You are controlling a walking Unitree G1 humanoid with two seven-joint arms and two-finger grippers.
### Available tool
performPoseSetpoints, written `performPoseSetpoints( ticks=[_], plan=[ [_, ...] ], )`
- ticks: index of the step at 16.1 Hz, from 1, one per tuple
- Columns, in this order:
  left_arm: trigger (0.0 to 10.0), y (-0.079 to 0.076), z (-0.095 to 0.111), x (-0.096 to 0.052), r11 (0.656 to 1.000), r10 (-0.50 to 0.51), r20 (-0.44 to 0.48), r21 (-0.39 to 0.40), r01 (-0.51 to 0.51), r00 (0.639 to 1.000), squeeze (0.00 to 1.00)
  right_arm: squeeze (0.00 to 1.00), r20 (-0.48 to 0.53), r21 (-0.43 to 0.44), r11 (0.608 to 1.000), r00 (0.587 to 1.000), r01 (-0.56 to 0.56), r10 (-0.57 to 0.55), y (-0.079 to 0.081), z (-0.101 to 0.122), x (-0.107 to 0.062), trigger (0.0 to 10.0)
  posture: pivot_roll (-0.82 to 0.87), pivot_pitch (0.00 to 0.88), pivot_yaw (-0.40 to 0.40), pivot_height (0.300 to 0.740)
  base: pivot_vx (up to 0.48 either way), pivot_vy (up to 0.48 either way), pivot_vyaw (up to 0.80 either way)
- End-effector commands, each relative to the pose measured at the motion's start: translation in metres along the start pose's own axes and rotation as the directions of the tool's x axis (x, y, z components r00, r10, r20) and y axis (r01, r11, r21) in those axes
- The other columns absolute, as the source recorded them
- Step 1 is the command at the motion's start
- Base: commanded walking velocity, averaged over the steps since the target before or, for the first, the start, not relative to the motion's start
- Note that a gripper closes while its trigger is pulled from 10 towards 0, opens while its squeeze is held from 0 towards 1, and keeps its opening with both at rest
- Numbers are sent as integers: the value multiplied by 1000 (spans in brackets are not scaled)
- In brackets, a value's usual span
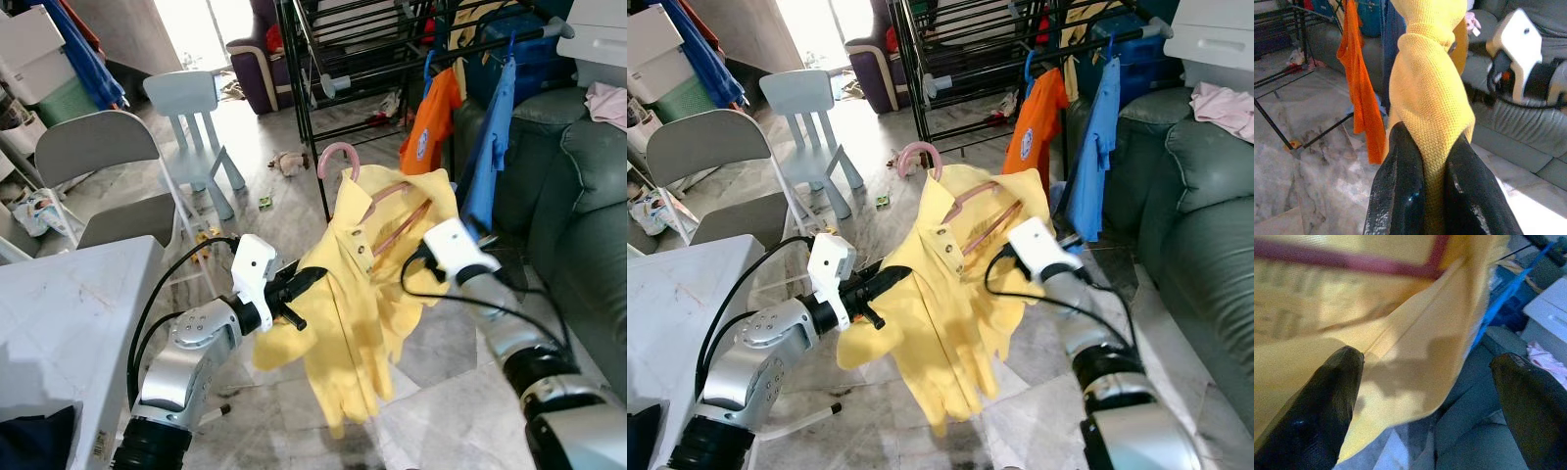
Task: Hang hanger
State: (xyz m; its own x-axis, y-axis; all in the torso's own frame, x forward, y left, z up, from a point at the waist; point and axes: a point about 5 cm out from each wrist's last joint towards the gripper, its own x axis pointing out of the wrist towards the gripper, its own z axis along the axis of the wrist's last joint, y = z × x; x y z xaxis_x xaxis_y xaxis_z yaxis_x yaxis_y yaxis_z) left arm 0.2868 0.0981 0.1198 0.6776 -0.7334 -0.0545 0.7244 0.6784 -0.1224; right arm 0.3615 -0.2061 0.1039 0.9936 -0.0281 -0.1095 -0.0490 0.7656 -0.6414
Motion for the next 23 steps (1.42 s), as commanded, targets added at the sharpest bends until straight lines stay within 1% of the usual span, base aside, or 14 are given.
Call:
performPoseSetpoints(
  ticks=[1, 2, 3, 4, 5, 6, 11, 13, 18, 23],
  plan=[
    [10000, 1, 11, -2, 1000, -14, 41, 26, 13, 999, 0, 278, 19, 8, 1000, 1000, -15, 15, 4, 8, 3, 10000, -155, 0, 182, 740, 0, 0, 0],
    [10000, -1, 12, -2, 999, -29, 48, 18, 28, 998, 0, 0, 10, 9, 1000, 1000, -7, 7, 1, 8, 5, 10000, -155, 0, 180, 740, 0, 0, 0],
    [10000, -3, 12, -1, 999, -42, 53, 14, 41, 998, 0, 0, 8, 8, 1000, 1000, 1, -1, -1, 9, 6, 10000, -155, 0, 180, 740, 0, 0, 0],
    [10000, -6, 12, 0, 998, -54, 47, 15, 53, 997, 0, 0, 11, 29, 1000, 1000, 11, -11, -5, 13, 9, 8275, -157, 0, 178, 740, 0, 0, 0],
    [10000, -6, 11, 0, 998, -55, 46, 15, 55, 997, 0, 0, 13, 32, 999, 1000, 10, -10, -6, 14, 10, 8275, -157, 0, 178, 740, 0, 0, 0],
    [10000, -8, 10, -1, 998, -57, 46, 12, 57, 997, 0, 0, 29, 45, 999, 1000, 3, -5, -5, 20, 12, 0, -157, 0, 173, 740, 0, 0, 0],
    [10000, -7, 9, -2, 999, -50, 48, 8, 49, 998, 0, 0, 36, 54, 998, 999, -6, 4, -4, 20, 12, 0, -155, 0, 164, 740, 0, 0, 0],
    [10000, -7, 9, -2, 999, -45, 50, 5, 45, 998, 0, 0, 31, 80, 997, 1000, -6, 3, -5, 17, 11, 0, -160, 0, 162, 740, 0, 0, 0],
    [10000, -6, 8, -2, 999, -44, 50, 6, 44, 998, 0, 0, 15, 104, 995, 1000, 6, -8, -7, 13, 10, 0, -160, 0, 162, 740, 0, 0, 0],
    [10000, -6, 7, -2, 999, -41, 47, 7, 41, 998, 0, 0, 21, 119, 993, 1000, 8, -10, -7, 14, 11, 0, -159, 0, 159, 740, 0, 0, 0]
  ],
)
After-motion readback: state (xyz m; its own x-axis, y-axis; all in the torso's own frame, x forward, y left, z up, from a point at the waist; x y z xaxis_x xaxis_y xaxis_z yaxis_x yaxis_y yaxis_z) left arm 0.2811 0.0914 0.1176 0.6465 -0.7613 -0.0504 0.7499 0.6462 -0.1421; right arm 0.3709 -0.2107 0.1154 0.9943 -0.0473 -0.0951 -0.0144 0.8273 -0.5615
